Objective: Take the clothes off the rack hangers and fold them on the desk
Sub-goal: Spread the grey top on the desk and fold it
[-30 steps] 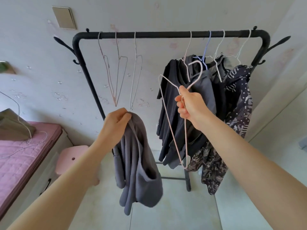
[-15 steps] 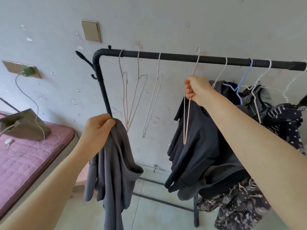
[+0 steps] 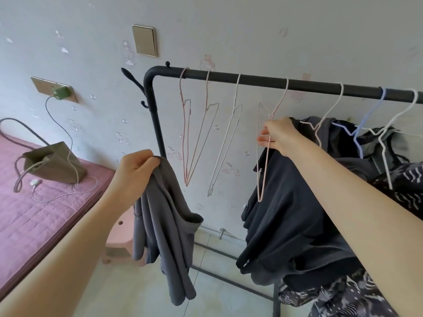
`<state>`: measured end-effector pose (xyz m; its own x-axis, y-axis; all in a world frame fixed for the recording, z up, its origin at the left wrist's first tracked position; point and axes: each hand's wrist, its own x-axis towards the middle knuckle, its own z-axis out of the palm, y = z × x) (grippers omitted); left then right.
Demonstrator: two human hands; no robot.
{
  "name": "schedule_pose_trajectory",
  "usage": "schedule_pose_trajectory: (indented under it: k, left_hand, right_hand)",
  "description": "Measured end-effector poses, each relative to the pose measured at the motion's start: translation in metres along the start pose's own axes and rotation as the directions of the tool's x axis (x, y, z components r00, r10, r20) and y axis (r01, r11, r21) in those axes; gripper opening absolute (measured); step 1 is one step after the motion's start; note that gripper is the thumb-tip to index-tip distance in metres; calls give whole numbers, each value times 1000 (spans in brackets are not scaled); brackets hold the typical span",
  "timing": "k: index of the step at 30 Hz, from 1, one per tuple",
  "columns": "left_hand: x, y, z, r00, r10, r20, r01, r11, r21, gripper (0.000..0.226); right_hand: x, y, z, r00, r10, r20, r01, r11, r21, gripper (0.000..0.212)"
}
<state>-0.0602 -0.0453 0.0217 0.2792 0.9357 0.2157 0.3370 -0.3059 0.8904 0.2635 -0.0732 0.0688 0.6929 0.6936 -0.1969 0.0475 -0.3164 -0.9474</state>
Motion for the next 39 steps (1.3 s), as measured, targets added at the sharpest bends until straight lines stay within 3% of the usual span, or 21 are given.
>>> schedule_pose_trajectory:
  k: [3, 5, 6, 10, 15, 24, 30, 35, 39]
  left_hand:
    - [-6, 3, -3, 1000, 2, -2, -2, 1000, 7, 28]
    - [-13, 7, -5, 1000, 5, -11, -5, 1000, 7, 27]
    - [-16, 9, -6, 1000, 10, -13, -10, 1000, 5, 27]
    - [-36, 16, -15, 999, 17, -32, -17, 1000, 7, 25]
    - [-54, 31, -23, 998, 32, -55, -34, 999, -27, 25]
    - [-94, 50, -51, 999, 39, -17, -40, 997, -71, 19]
    - [-103, 74, -73, 992, 106, -64, -113, 986, -120, 20]
    - [-108, 88, -92, 983, 131, -129, -152, 973, -172, 25]
    - [-115, 88, -113, 981, 98, -169, -135, 966, -219, 38]
  right_hand:
    - [-15, 7, 1, 989, -131, -69, 102, 942, -320, 5]
    - [-28, 15, 2, 964, -257, -71, 190, 849, -493, 8]
    - [-33, 20, 3, 942, -328, -66, 244, 810, -533, 20]
    - [-79, 37, 10, 886, -464, 1, 398, 758, -516, 49]
    - [-131, 52, 16, 814, -579, 45, 500, 661, -559, 56]
    - [-220, 80, 27, 869, -475, 139, 473, 718, -511, 54]
    - [-254, 115, 47, 899, -213, 383, 411, 712, -569, 59]
    - [-265, 133, 70, 777, 98, 622, 380, 714, -588, 75]
    - [-263, 134, 85, 667, 103, 738, 419, 767, -486, 75]
